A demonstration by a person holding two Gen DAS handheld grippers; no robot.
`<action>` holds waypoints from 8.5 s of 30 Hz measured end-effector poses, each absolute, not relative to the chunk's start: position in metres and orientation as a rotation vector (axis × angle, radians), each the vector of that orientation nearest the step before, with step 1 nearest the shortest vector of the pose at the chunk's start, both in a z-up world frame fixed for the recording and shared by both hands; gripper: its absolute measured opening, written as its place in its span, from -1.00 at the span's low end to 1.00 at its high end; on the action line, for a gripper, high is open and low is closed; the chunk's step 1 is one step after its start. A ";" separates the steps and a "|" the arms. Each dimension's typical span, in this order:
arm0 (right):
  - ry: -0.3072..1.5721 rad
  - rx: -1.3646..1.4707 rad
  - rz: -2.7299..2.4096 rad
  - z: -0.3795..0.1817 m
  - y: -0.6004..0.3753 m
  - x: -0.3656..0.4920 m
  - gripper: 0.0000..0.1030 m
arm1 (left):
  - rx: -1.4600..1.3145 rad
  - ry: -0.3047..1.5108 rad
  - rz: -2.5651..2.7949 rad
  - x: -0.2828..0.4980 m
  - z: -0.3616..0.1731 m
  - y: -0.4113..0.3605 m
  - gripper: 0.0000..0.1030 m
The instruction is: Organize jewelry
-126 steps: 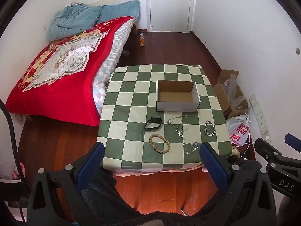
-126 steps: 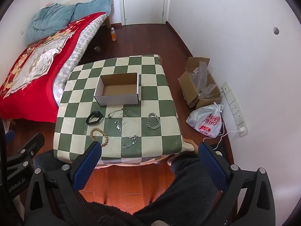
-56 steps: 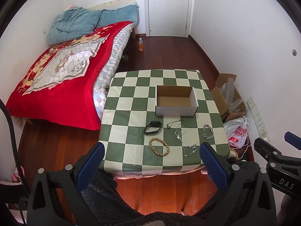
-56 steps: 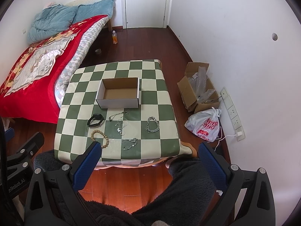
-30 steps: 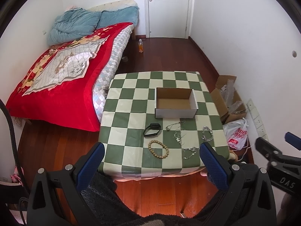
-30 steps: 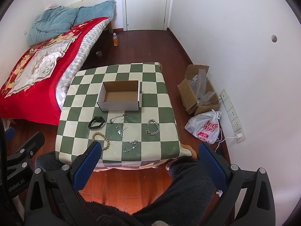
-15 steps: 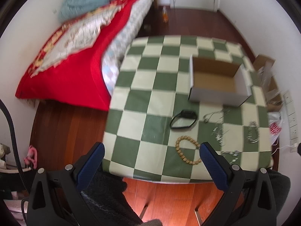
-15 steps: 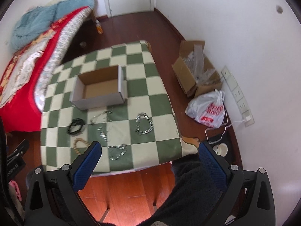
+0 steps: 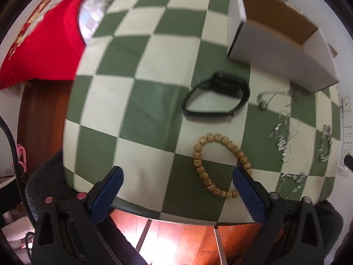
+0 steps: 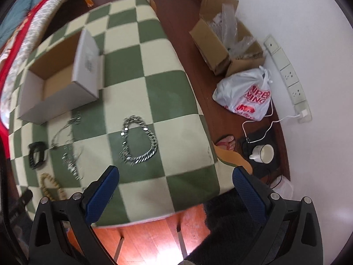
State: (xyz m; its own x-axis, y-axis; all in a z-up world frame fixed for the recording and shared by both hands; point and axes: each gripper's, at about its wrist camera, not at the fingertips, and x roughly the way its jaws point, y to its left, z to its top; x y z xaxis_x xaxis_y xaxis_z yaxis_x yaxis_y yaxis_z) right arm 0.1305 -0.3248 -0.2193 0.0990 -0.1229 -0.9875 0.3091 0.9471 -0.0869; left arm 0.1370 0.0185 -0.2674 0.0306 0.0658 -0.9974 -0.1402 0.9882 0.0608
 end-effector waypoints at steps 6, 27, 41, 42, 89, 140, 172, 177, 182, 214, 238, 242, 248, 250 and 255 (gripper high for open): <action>1.475 0.159 -0.361 -0.256 -0.334 0.148 0.93 | -0.092 1.573 0.134 0.132 -0.285 0.013 0.51; 1.483 0.172 -0.253 -0.282 -0.324 0.161 -0.19 | -0.031 1.489 0.093 0.136 -0.255 0.001 -0.87; 1.464 0.153 -0.217 -0.271 -0.309 0.163 -0.84 | 0.087 1.339 0.044 0.126 -0.203 -0.054 -0.88; 1.457 0.165 -0.212 -0.267 -0.309 0.162 -0.84 | 0.094 1.325 0.038 0.128 -0.194 -0.062 -0.88; 1.355 0.183 0.066 -0.171 -0.241 0.321 -0.84 | -0.115 1.398 -0.135 0.342 -0.178 -0.056 -0.87; 1.118 -0.006 -0.072 -0.091 -0.216 0.188 0.99 | 0.041 0.921 0.133 0.170 -0.064 0.013 1.00; 1.541 0.275 -0.125 -0.274 -0.263 0.108 0.66 | 0.138 1.297 0.166 0.176 -0.237 0.020 0.98; 1.567 0.251 -0.108 -0.290 -0.252 0.103 0.33 | 0.159 1.330 0.123 0.185 -0.255 0.016 0.98; 1.510 0.109 -0.103 -0.282 -0.238 0.106 -0.88 | 0.156 1.359 0.085 0.189 -0.265 0.011 0.98; 1.445 0.101 -0.121 -0.267 -0.281 0.154 -0.87 | 0.028 1.344 -0.089 0.165 -0.240 -0.090 0.57; 1.439 0.232 -0.180 -0.276 -0.347 0.156 -0.82 | 0.175 1.365 -0.145 0.173 -0.274 -0.151 -1.00; 1.428 0.205 -0.161 -0.276 -0.340 0.158 -0.87 | 0.126 1.339 -0.157 0.167 -0.259 -0.137 -1.00; 1.382 0.324 -0.102 -0.261 -0.341 0.151 -1.00 | -0.014 1.290 -0.202 0.170 -0.209 -0.104 -1.00; 1.358 0.349 -0.081 -0.251 -0.340 0.149 -1.00 | -0.042 1.266 -0.211 0.172 -0.190 -0.095 -1.00; 1.306 0.389 -0.036 -0.222 -0.334 0.148 -1.00 | -0.093 1.223 -0.209 0.175 -0.161 -0.083 -1.00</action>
